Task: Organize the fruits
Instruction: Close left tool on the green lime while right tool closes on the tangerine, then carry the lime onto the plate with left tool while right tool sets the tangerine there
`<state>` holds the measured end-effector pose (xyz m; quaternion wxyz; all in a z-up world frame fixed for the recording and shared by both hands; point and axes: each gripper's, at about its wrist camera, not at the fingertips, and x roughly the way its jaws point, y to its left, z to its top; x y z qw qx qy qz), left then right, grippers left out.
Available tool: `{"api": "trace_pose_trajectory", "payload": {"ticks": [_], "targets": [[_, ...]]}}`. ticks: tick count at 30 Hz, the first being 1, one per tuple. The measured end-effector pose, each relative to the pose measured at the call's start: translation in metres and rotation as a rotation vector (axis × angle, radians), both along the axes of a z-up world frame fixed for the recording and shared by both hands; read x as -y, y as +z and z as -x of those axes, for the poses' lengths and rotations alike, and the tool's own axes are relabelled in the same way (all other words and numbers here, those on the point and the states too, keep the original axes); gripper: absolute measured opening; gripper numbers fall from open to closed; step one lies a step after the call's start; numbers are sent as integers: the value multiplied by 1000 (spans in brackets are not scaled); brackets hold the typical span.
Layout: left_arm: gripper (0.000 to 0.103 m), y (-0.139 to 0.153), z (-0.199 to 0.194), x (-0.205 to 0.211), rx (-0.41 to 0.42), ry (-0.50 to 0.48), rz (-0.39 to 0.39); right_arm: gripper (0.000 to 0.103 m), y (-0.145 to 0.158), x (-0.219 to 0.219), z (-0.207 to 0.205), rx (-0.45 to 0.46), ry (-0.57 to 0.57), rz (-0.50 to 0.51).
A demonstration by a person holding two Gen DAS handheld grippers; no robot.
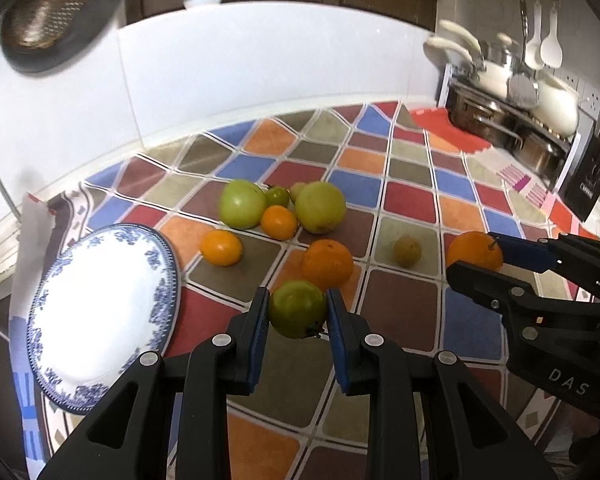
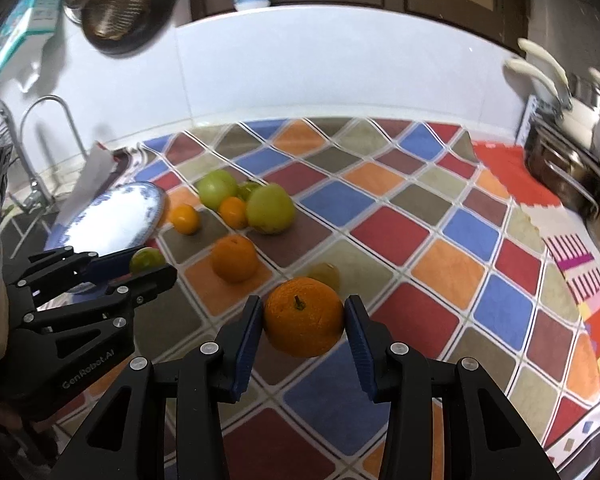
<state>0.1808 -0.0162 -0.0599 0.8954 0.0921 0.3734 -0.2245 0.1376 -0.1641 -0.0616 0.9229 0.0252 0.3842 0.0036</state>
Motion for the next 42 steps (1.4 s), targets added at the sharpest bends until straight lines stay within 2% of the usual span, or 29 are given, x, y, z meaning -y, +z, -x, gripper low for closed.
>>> {"api": "trace_pose_trajectory", "payload": {"ticks": [12, 23, 33, 42], "targets": [[28, 30, 20, -48, 87, 106, 29, 43, 29, -41, 0, 89, 136, -29], [28, 46, 13, -106, 139, 199, 19, 43, 45, -102, -18, 163, 240, -48], [28, 44, -6, -153, 153, 240, 5, 43, 53, -152, -45, 202, 281, -54], [28, 28, -38, -182, 133, 257, -4, 43, 44, -187, -82, 175, 289, -39]]}}
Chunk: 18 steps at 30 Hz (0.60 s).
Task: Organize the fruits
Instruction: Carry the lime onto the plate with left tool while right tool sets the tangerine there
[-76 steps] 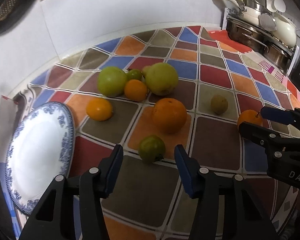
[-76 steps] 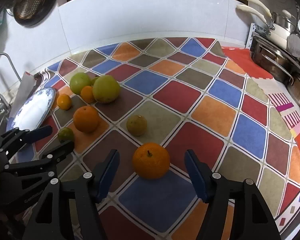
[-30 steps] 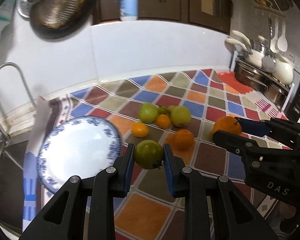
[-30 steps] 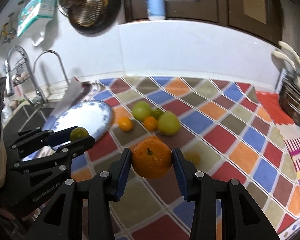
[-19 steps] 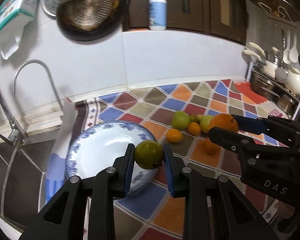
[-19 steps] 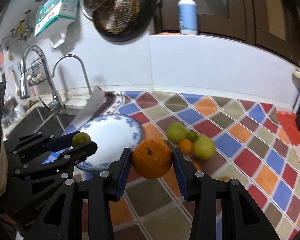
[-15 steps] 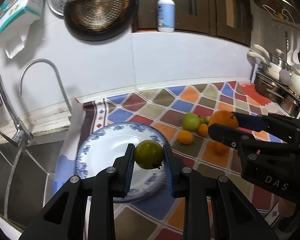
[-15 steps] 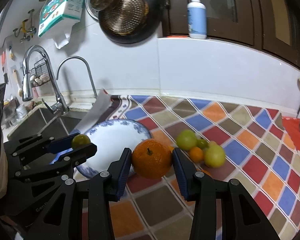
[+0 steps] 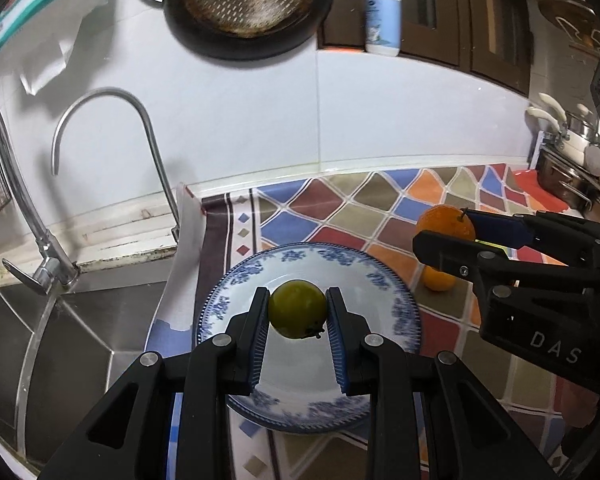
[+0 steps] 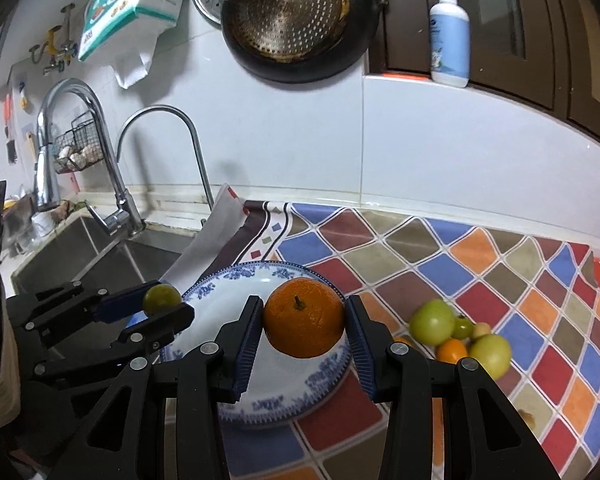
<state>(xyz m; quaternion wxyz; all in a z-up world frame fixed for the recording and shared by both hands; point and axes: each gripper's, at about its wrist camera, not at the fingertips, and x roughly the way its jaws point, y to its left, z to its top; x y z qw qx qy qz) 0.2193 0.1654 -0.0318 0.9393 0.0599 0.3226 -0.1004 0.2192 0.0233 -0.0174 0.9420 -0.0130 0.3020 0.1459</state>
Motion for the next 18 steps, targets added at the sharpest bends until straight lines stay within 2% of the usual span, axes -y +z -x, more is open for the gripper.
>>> {"api": "trace_pose_trajectory", "payload": {"ticks": [6, 18], "targets": [[28, -20, -33, -13, -41, -2, -2, 43, -19, -17, -33, -51, 15, 19], [28, -71, -89, -18, -175, -15, -21, 43, -70, -31, -94, -204, 22, 10]]}}
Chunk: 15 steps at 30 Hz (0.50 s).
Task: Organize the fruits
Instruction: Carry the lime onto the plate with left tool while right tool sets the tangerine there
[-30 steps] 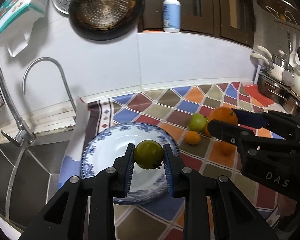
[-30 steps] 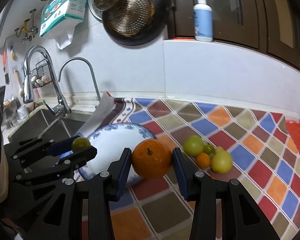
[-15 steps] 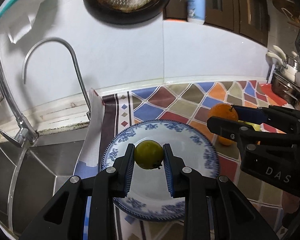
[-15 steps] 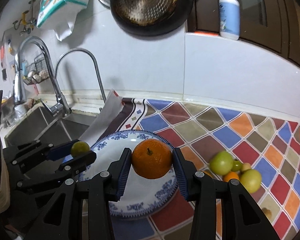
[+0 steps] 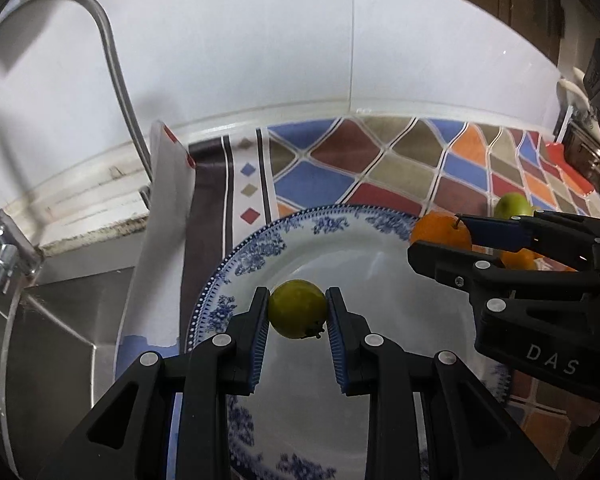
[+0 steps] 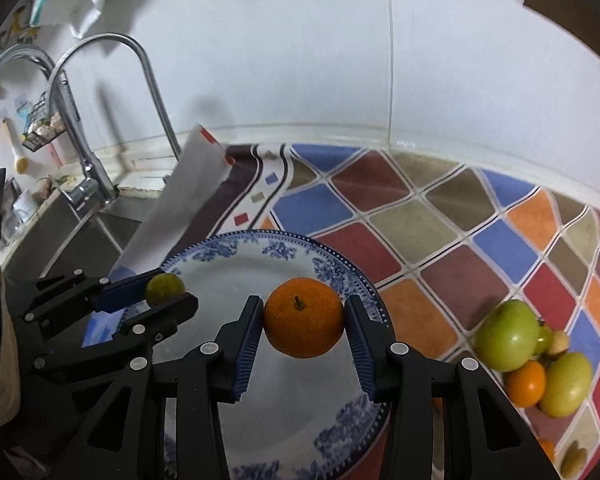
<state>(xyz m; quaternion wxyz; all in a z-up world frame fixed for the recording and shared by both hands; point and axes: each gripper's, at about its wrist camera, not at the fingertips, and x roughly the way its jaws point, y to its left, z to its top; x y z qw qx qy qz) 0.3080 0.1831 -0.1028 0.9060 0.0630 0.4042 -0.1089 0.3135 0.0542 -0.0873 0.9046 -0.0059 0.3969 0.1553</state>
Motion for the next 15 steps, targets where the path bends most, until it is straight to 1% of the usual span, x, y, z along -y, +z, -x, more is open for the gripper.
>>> {"api": "trace_pose_trajectory", "payload": {"ticks": [7, 11, 14, 15], "targets": [[29, -14, -9, 0, -27, -9, -3, 43, -14, -3, -14, -45, -8, 2], [29, -17, -11, -1, -38, -3, 4, 43, -19, -5, -17, -54, -6, 9], [33, -15, -10, -3, -33, 7, 9, 43, -19, -4, -17, -56, -13, 4], [36, -13, -9, -4, -31, 9, 13, 44, -18, -3, -16, -50, -10, 0]]}}
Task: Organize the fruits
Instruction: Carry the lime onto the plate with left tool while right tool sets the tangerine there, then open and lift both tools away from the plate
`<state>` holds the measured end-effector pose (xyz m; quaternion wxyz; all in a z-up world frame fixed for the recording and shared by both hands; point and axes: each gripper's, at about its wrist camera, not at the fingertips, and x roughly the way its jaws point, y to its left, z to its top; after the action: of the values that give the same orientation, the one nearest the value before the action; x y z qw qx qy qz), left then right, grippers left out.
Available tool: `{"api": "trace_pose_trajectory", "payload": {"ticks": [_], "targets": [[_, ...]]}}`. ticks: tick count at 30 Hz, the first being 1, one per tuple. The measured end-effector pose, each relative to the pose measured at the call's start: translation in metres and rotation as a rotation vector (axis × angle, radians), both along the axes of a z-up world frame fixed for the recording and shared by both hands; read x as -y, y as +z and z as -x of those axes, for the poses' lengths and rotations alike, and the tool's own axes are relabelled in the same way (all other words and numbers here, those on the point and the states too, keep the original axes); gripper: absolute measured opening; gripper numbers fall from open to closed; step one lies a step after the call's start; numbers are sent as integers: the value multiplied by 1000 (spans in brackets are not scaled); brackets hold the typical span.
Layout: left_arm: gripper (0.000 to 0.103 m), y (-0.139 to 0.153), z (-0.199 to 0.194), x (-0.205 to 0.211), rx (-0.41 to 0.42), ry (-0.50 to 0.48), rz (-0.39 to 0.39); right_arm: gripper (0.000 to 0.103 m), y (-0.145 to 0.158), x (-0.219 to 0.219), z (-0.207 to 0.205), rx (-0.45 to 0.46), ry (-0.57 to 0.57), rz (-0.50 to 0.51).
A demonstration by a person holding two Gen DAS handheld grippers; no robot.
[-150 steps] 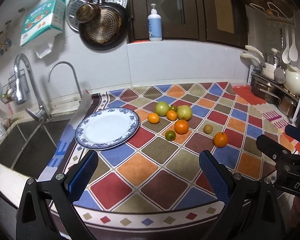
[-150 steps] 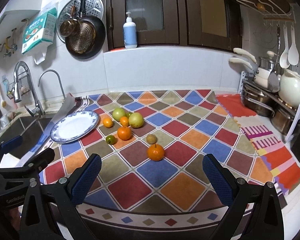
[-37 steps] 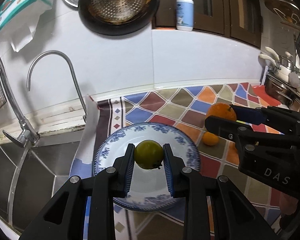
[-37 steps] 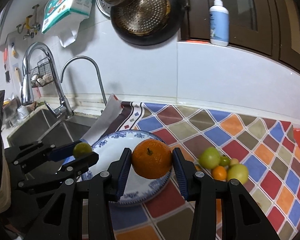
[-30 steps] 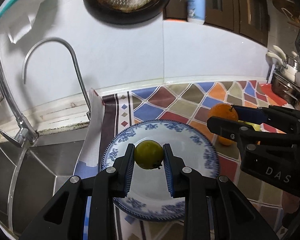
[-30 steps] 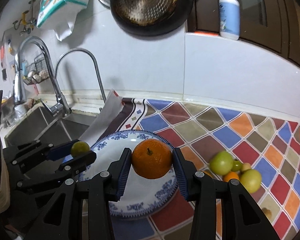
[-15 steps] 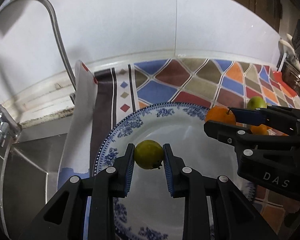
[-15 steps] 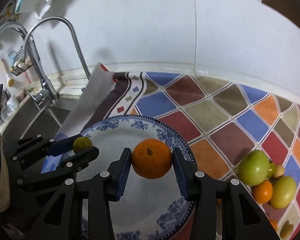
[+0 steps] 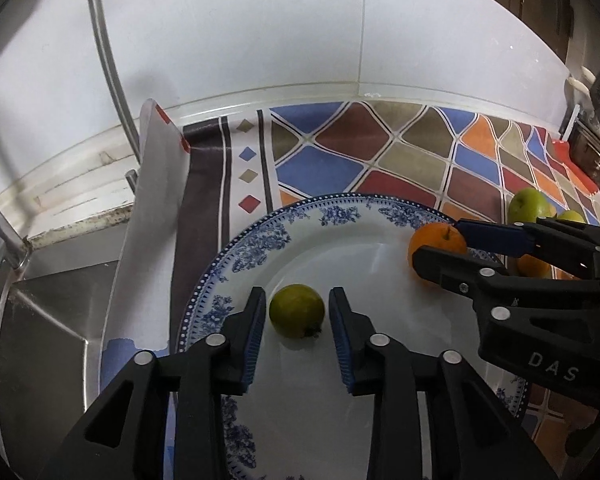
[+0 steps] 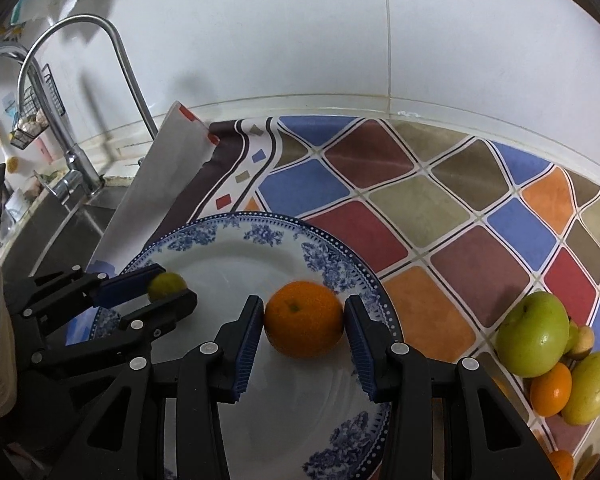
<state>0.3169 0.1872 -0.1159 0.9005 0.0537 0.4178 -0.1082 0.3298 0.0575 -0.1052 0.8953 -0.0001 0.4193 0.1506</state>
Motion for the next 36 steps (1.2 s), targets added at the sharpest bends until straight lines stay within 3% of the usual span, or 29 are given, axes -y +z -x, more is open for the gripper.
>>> {"api": "trace_pose_trajectory", "payload": {"ticks": [3, 10, 13, 19, 27, 36], "targets": [[43, 9, 6, -4, 12, 13, 20, 50, 7, 1, 5, 25, -5, 4], [58, 39, 35, -9, 76, 46, 45, 50, 34, 9, 32, 86, -24, -14], [67, 54, 54, -8, 114, 53, 49, 56, 47, 14, 50, 121, -39, -10], [75, 75, 88, -1, 165, 47, 69, 64, 69, 28, 91, 201, -58, -24], [84, 96, 127, 20, 239, 49, 71, 73, 92, 52, 140, 286, -94, -3], [86, 106, 168, 62, 293, 67, 55, 74, 102, 94, 177, 337, -95, -3]]}}
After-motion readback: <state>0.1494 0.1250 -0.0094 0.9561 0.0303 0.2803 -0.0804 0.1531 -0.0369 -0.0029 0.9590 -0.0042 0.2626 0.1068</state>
